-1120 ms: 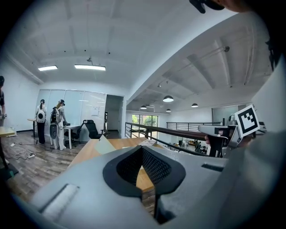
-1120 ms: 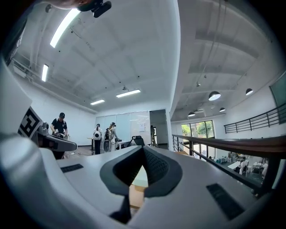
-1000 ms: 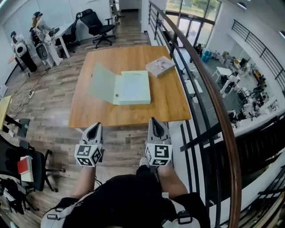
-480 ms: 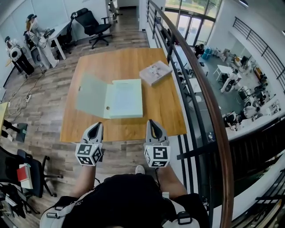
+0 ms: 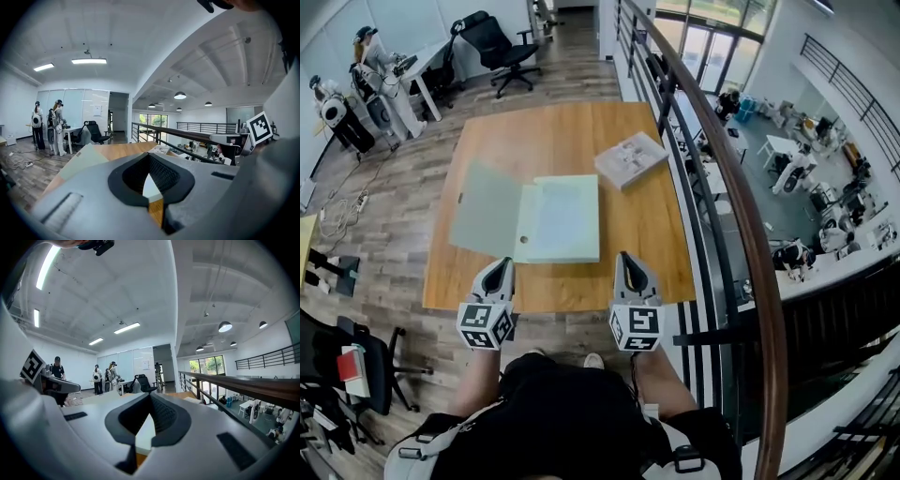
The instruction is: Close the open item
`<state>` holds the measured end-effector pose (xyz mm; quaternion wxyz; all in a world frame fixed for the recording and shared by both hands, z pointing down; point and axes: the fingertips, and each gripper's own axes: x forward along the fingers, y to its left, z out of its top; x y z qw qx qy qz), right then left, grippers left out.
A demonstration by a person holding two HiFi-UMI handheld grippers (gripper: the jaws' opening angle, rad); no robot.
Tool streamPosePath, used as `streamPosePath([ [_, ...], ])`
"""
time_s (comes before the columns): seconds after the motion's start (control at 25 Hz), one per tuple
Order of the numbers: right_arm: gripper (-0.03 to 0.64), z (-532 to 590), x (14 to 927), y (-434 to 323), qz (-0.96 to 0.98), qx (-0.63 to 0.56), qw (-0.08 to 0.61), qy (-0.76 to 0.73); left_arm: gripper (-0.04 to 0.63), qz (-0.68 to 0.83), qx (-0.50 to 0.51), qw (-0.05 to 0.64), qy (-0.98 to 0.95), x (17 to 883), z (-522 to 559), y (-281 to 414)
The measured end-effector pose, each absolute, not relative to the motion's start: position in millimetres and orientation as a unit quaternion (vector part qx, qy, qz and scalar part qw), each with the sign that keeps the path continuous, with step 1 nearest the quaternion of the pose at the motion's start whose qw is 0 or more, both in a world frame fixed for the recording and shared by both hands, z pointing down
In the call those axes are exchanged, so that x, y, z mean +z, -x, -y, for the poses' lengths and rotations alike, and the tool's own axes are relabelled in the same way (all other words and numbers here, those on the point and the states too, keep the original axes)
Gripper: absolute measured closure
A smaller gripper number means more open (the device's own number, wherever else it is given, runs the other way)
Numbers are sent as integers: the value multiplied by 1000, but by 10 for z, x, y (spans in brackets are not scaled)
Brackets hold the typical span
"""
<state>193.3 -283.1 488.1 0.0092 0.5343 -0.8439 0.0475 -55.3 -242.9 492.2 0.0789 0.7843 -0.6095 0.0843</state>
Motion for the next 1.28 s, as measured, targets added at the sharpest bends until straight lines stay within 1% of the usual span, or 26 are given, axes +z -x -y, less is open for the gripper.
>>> streamPosePath([
  [0.2,612,3044,4964,-1681,837,42,12,-546,594,617,81,75,-779,4971,2663,1004],
  [0.36,612,3207,5027,-1568,823,60,7,-564,594,624,72,63,-776,4860,2899,1316],
  [0.72,611,3571,5231,-1373,813,80,36,-576,590,675,73,58,-732,4792,3244,2250],
  [0.76,609,3612,5291,-1356,811,84,42,-577,576,680,76,61,-727,4823,3269,2360],
  [0.84,589,3687,5421,-1316,809,98,52,-577,488,688,84,68,-717,4903,3308,2568],
  [0.88,574,3726,5487,-1294,808,107,54,-577,471,692,87,73,-713,4944,3324,2669],
  [1.08,558,3917,5818,-1227,797,145,70,-582,446,699,93,114,-700,5238,3404,3040],
  [1.28,554,3975,6208,-1246,788,174,103,-581,437,684,70,193,-700,5633,3436,3168],
])
